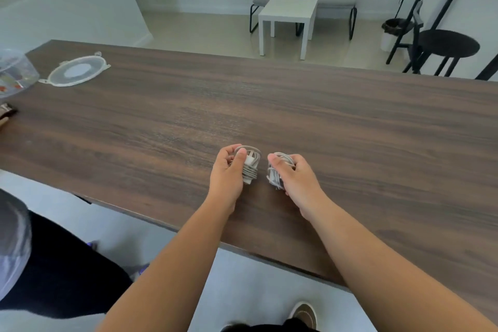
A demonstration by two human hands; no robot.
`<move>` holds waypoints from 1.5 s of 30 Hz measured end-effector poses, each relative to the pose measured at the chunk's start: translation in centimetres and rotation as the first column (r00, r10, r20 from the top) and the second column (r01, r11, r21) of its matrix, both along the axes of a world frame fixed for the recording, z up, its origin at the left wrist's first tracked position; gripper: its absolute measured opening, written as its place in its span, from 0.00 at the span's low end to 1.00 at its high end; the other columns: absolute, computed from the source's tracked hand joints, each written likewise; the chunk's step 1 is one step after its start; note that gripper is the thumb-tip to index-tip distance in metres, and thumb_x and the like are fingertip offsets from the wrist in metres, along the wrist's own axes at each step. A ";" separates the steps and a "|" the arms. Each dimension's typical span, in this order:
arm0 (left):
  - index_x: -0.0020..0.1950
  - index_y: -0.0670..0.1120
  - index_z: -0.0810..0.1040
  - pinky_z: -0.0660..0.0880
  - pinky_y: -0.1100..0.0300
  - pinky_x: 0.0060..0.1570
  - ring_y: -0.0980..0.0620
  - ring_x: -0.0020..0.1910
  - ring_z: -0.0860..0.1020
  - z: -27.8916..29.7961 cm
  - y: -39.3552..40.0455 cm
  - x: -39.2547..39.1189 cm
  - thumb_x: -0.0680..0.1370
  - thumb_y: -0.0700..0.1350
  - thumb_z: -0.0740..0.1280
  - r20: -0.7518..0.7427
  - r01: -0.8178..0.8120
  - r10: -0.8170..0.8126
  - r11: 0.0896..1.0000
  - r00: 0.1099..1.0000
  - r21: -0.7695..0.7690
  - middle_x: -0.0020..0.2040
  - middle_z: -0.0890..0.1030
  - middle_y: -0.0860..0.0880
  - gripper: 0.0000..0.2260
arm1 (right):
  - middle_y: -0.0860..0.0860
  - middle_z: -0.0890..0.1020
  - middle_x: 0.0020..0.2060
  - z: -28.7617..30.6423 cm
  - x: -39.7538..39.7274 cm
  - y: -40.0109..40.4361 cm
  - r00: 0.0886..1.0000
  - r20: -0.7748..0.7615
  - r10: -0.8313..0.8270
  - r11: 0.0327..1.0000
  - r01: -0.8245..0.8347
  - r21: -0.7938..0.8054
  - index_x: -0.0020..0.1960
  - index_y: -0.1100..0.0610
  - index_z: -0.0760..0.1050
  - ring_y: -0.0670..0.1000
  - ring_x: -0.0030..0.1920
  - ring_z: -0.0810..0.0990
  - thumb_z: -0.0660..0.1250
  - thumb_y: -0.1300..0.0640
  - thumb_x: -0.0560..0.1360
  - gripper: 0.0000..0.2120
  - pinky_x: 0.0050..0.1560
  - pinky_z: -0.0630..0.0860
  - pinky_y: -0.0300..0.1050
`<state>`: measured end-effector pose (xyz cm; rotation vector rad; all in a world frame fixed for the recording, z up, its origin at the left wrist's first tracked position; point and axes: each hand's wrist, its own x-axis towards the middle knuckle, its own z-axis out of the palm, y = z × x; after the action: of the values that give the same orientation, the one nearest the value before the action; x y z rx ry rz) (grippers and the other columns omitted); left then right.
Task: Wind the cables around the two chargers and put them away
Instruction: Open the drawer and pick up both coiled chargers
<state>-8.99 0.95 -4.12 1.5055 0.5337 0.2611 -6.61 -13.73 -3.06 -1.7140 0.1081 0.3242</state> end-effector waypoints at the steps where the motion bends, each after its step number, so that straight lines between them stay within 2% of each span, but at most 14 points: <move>1: 0.57 0.50 0.78 0.80 0.53 0.50 0.51 0.47 0.82 -0.1 0.8 -0.2 0.81 0.48 0.65 0.003 -0.021 0.021 1.000 1.000 0.016 0.50 0.83 0.46 0.07 | 0.45 0.82 0.41 -0.1 -0.3 0.9 1.000 0.020 0.009 0.999 -0.008 -0.043 0.51 0.51 0.74 0.47 0.42 0.80 0.68 0.37 0.70 0.20 0.43 0.73 0.42; 4: 0.54 0.53 0.78 0.80 0.55 0.48 0.52 0.47 0.82 -0.4 3.5 -0.6 0.81 0.50 0.64 0.006 -0.063 0.062 0.994 0.998 0.092 0.50 0.83 0.47 0.05 | 0.48 0.82 0.48 0.0 -1.0 4.0 0.994 0.092 0.053 0.975 -0.032 -0.220 0.58 0.52 0.72 0.49 0.49 0.79 0.66 0.37 0.72 0.23 0.47 0.69 0.42; 7: 0.52 0.54 0.75 0.80 0.52 0.50 0.50 0.49 0.81 -0.6 6.6 -1.0 0.80 0.53 0.62 -0.025 -0.090 0.096 0.983 0.995 0.158 0.52 0.81 0.47 0.05 | 0.51 0.81 0.51 0.0 -1.7 7.8 0.986 0.146 0.080 0.956 -0.034 -0.291 0.62 0.54 0.70 0.51 0.52 0.77 0.65 0.38 0.74 0.25 0.49 0.68 0.41; 9: 0.50 0.54 0.73 0.80 0.54 0.48 0.50 0.49 0.81 -0.5 8.8 -1.3 0.81 0.53 0.61 -0.043 -0.080 0.089 0.983 0.995 0.168 0.52 0.80 0.47 0.04 | 0.51 0.81 0.52 -0.1 -2.2 10.5 0.983 0.160 0.089 0.947 -0.033 -0.320 0.62 0.54 0.70 0.53 0.53 0.78 0.64 0.37 0.74 0.25 0.50 0.70 0.43; 12: 0.54 0.50 0.72 0.79 0.55 0.47 0.51 0.48 0.80 -0.2 11.9 -1.7 0.82 0.52 0.60 -0.058 -0.056 0.069 0.975 0.996 0.214 0.52 0.80 0.47 0.07 | 0.52 0.82 0.51 -0.5 -2.6 14.3 0.980 0.182 0.081 0.927 -0.006 -0.376 0.60 0.53 0.71 0.55 0.54 0.78 0.62 0.35 0.73 0.26 0.54 0.74 0.48; 16: 0.54 0.48 0.71 0.76 0.60 0.42 0.53 0.45 0.79 0.1 15.3 -1.7 0.82 0.52 0.59 -0.088 -0.040 0.066 0.962 0.994 0.272 0.51 0.79 0.47 0.08 | 0.54 0.83 0.50 -0.5 -2.9 17.8 0.976 0.213 0.038 0.906 0.056 -0.420 0.57 0.54 0.72 0.58 0.54 0.78 0.62 0.34 0.72 0.25 0.53 0.73 0.50; 18: 0.52 0.49 0.71 0.78 0.53 0.47 0.48 0.48 0.80 0.2 16.5 -1.5 0.81 0.53 0.59 -0.113 -0.012 0.050 0.949 0.992 0.315 0.52 0.79 0.45 0.09 | 0.54 0.83 0.50 -0.4 -3.1 19.1 0.974 0.225 0.029 0.895 0.075 -0.439 0.56 0.55 0.72 0.59 0.54 0.78 0.62 0.35 0.72 0.25 0.54 0.74 0.51; 20: 0.51 0.48 0.71 0.77 0.46 0.52 0.43 0.50 0.79 0.5 17.3 -1.4 0.80 0.54 0.58 -0.150 0.026 0.034 0.923 0.988 0.383 0.55 0.77 0.42 0.10 | 0.54 0.82 0.50 -0.4 -3.2 19.9 0.973 0.231 0.019 0.891 0.088 -0.446 0.56 0.55 0.72 0.59 0.54 0.78 0.62 0.35 0.72 0.25 0.55 0.75 0.53; 23: 0.56 0.43 0.72 0.71 0.53 0.49 0.45 0.49 0.75 1.1 17.8 -1.6 0.82 0.51 0.57 -0.191 0.105 -0.002 0.842 0.982 0.530 0.58 0.75 0.41 0.12 | 0.55 0.79 0.53 -0.8 -3.1 20.4 0.970 0.241 0.019 0.877 0.100 -0.470 0.55 0.56 0.74 0.59 0.57 0.74 0.63 0.37 0.73 0.23 0.58 0.72 0.53; 27: 0.56 0.44 0.71 0.72 0.49 0.52 0.41 0.53 0.75 1.2 17.8 -1.9 0.82 0.51 0.56 -0.227 0.168 -0.020 0.736 0.974 0.656 0.58 0.75 0.42 0.12 | 0.55 0.71 0.58 -1.2 -2.8 20.4 0.972 0.235 0.022 0.849 0.106 -0.517 0.58 0.57 0.76 0.58 0.61 0.68 0.62 0.38 0.74 0.24 0.63 0.64 0.49; 32: 0.55 0.49 0.74 0.65 0.51 0.55 0.40 0.59 0.71 0.3 17.9 -1.9 0.83 0.54 0.53 -0.263 0.192 -0.012 0.716 0.965 0.671 0.58 0.77 0.45 0.14 | 0.56 0.75 0.59 -1.3 -2.9 20.2 0.952 0.306 0.005 0.866 0.149 -0.477 0.61 0.57 0.73 0.58 0.61 0.70 0.63 0.40 0.75 0.23 0.63 0.64 0.50; 38: 0.59 0.50 0.75 0.67 0.47 0.60 0.41 0.61 0.71 0.0 17.5 -2.5 0.83 0.55 0.52 -0.259 0.162 -0.004 0.789 0.966 0.593 0.61 0.77 0.46 0.16 | 0.54 0.77 0.60 -1.6 -3.2 20.2 0.935 0.354 -0.006 0.903 0.157 -0.399 0.66 0.55 0.71 0.57 0.62 0.70 0.64 0.41 0.75 0.24 0.64 0.67 0.51; 43: 0.63 0.50 0.73 0.66 0.46 0.67 0.48 0.62 0.72 -0.4 18.9 -4.3 0.83 0.55 0.53 -0.071 0.092 -0.064 0.850 0.995 0.519 0.60 0.75 0.49 0.16 | 0.54 0.73 0.66 -1.9 -3.3 20.1 0.925 0.379 -0.012 0.927 0.153 -0.344 0.71 0.55 0.67 0.55 0.67 0.67 0.62 0.43 0.77 0.27 0.69 0.63 0.51; 45: 0.63 0.52 0.73 0.67 0.55 0.67 0.53 0.62 0.72 -0.7 19.8 -6.7 0.82 0.52 0.55 0.075 -0.005 -0.034 0.885 0.997 0.465 0.60 0.74 0.52 0.13 | 0.55 0.70 0.70 -2.2 -3.4 19.9 0.907 0.422 0.011 0.920 0.156 -0.359 0.72 0.53 0.66 0.55 0.71 0.64 0.60 0.44 0.77 0.26 0.72 0.59 0.50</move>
<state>-15.71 20.73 -4.80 1.9560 0.4091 0.4614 -10.05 6.18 -5.23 -2.1300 -0.0850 -0.1404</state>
